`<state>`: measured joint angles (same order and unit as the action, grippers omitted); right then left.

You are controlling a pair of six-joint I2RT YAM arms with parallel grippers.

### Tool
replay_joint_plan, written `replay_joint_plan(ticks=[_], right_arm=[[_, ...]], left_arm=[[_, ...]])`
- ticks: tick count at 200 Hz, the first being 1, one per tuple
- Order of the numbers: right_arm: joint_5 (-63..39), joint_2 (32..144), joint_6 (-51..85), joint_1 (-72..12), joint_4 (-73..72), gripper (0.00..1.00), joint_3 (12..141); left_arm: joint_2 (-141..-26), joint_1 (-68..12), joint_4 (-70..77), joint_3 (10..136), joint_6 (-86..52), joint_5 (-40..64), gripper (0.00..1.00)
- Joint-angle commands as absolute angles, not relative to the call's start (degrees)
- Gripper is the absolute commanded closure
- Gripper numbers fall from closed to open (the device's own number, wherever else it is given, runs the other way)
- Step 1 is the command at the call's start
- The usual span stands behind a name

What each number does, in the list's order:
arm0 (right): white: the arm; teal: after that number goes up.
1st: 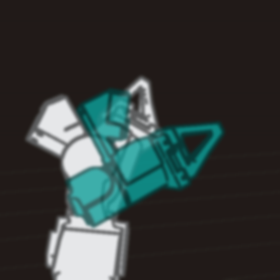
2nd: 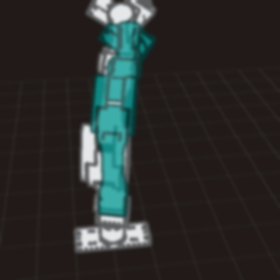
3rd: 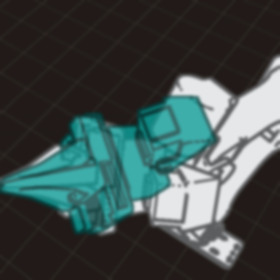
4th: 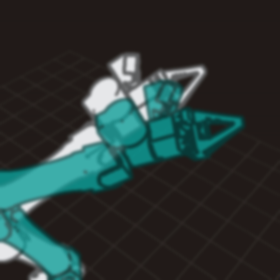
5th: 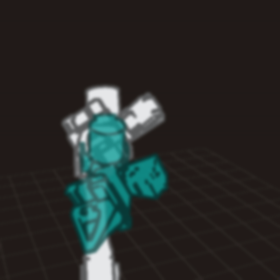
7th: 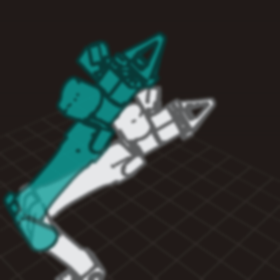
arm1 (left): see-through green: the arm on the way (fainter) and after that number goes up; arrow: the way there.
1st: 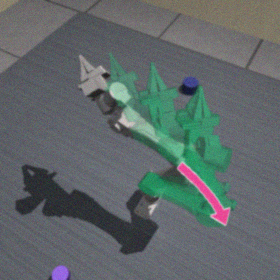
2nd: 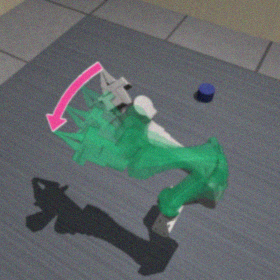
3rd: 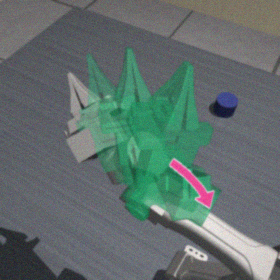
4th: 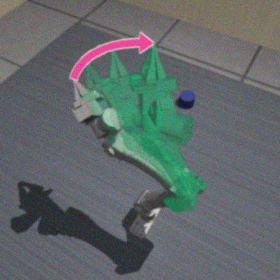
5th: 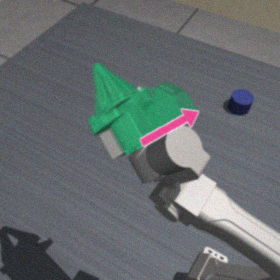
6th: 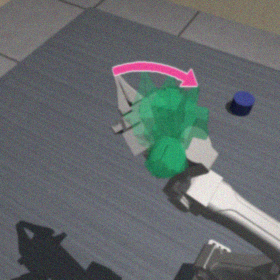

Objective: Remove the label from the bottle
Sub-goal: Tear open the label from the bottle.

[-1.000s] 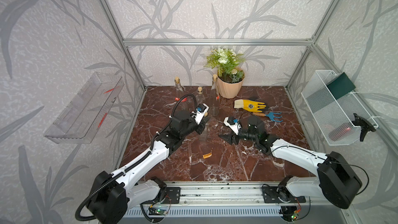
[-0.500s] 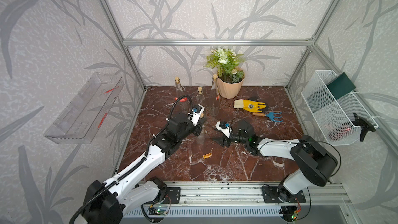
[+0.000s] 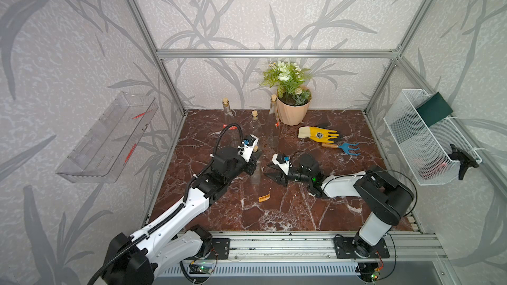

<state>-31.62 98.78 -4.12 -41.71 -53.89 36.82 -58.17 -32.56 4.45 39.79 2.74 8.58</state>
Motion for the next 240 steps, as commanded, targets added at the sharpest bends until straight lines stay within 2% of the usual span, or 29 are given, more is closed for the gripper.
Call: replay_joint_plan(ticks=[1,240], right_arm=[[-32.39,99.92,-2.94,-42.19,-56.6,0.56,38.08],[-32.39,102.11,-0.74,-42.63,-59.94,0.68,38.35]], left_arm=[[-56.74,-32.93,6.26,38.72,1.16,9.45,1.0],[-55.95,-33.57,7.39,36.05,-1.21,9.05,1.0]])
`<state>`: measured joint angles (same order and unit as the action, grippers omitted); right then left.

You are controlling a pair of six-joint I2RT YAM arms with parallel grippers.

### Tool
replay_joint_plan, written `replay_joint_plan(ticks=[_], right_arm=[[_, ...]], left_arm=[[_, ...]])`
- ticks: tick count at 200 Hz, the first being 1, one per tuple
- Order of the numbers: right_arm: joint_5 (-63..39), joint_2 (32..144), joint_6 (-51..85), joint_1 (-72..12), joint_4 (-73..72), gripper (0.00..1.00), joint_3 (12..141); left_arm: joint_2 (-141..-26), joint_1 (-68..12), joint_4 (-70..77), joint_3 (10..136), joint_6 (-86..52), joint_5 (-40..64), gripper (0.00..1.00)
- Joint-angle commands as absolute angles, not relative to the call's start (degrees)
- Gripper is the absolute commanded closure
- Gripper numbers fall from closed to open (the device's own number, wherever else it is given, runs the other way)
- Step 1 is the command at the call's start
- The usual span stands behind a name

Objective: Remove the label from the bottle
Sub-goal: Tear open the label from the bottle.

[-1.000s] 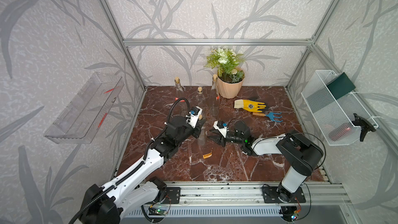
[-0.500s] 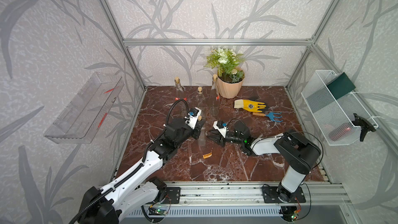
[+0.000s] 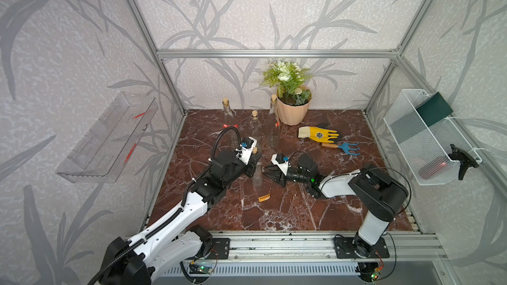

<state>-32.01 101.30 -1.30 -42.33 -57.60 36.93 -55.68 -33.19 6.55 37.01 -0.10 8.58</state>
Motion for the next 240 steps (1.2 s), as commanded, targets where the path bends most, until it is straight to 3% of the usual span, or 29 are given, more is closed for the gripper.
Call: replay_joint_plan(ticks=[1,79,240], right_arm=[[-32.37,102.12,-0.76,-42.63,-59.94,0.68,38.38],[-31.62,102.17,-0.01,-42.62,-60.38,0.73,38.23],[-31.38,102.19,0.08,-42.54,-61.0,0.96,37.58]], left_arm=[[-55.97,-33.57,7.43,36.04,-1.22,9.05,1.0],[-55.88,-33.78,7.38,35.86,-1.09,9.14,1.0],[-55.47,-33.97,6.86,35.51,-0.7,8.27,1.0]])
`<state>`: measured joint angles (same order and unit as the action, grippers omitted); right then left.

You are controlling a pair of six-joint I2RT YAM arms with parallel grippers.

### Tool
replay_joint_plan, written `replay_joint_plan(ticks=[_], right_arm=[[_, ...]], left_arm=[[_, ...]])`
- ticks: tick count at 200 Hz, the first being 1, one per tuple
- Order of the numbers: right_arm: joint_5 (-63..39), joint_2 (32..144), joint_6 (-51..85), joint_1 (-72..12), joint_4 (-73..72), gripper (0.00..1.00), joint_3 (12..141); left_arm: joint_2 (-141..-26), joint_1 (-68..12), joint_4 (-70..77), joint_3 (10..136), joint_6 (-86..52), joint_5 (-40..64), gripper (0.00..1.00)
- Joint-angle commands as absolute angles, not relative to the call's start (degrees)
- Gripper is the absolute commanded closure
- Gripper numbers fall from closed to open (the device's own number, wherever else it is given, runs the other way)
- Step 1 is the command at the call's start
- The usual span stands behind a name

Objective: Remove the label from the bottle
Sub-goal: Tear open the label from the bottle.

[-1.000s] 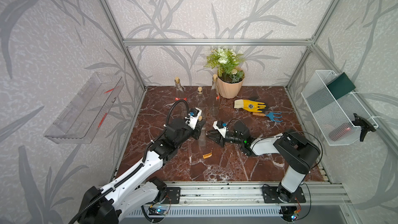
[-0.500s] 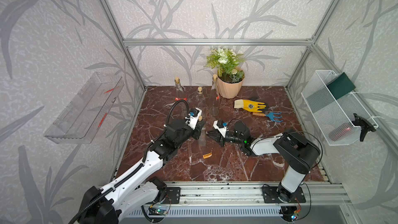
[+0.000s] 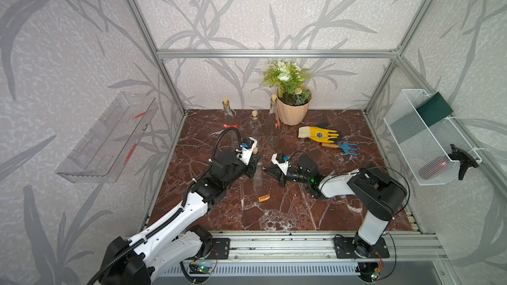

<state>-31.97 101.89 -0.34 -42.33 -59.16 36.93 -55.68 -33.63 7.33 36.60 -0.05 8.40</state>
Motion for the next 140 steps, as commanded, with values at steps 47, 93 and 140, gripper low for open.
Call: replay_joint_plan(ticks=[47,93,140], right_arm=[[-30.68,101.86,0.0,-42.45,-60.91,1.0,37.52],[-29.8,101.81,0.31,-42.1,-60.56,1.0,37.6],[-29.62,101.75,0.46,-41.92,-60.38,1.0,37.72]], left_arm=[[-55.48,-34.08,6.53,35.5,-0.35,7.72,1.0],[-55.46,-34.02,6.79,35.45,-0.25,7.12,1.0],[-55.5,-34.06,6.88,35.42,-0.18,7.03,1.0]])
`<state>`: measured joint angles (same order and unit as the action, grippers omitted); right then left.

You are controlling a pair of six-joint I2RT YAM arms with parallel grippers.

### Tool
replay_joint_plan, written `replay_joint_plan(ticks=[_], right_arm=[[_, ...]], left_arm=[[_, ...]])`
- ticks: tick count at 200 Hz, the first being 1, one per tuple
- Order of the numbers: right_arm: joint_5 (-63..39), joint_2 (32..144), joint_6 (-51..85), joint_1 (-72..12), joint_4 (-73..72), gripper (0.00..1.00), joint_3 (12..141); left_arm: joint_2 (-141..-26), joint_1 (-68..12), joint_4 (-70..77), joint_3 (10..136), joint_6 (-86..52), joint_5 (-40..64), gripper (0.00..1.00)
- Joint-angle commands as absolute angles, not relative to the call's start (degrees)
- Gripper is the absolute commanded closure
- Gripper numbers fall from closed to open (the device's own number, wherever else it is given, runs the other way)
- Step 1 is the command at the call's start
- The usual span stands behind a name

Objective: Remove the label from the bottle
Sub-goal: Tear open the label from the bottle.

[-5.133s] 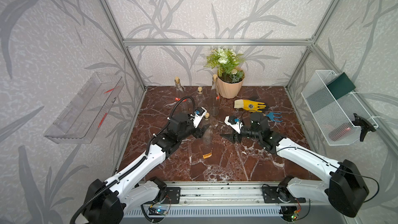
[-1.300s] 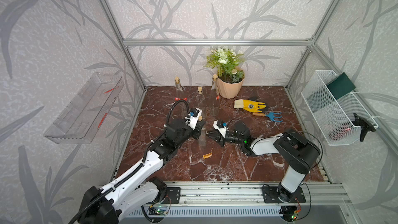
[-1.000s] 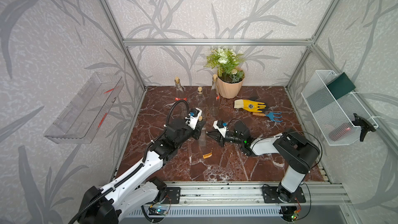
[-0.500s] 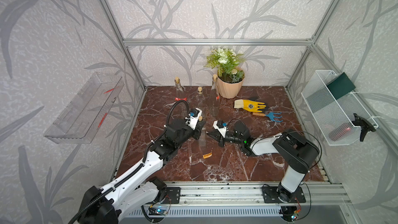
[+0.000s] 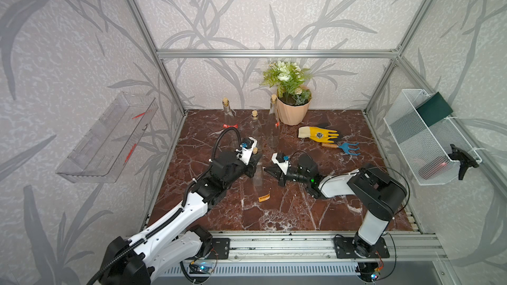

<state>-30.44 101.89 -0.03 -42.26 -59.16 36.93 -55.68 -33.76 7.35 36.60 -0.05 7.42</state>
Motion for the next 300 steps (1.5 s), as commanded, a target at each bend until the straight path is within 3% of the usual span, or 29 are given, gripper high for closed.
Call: replay_joint_plan(ticks=[1,300], right_arm=[[-29.62,101.72,0.45,-41.97,-60.38,1.0,37.71],[-25.27,100.34,-0.04,-41.04,-57.16,1.0,39.48]], left_arm=[[-55.53,-34.08,6.87,35.42,-0.18,7.03,1.0],[-55.42,-34.13,6.77,35.15,-0.72,7.5,1.0]])
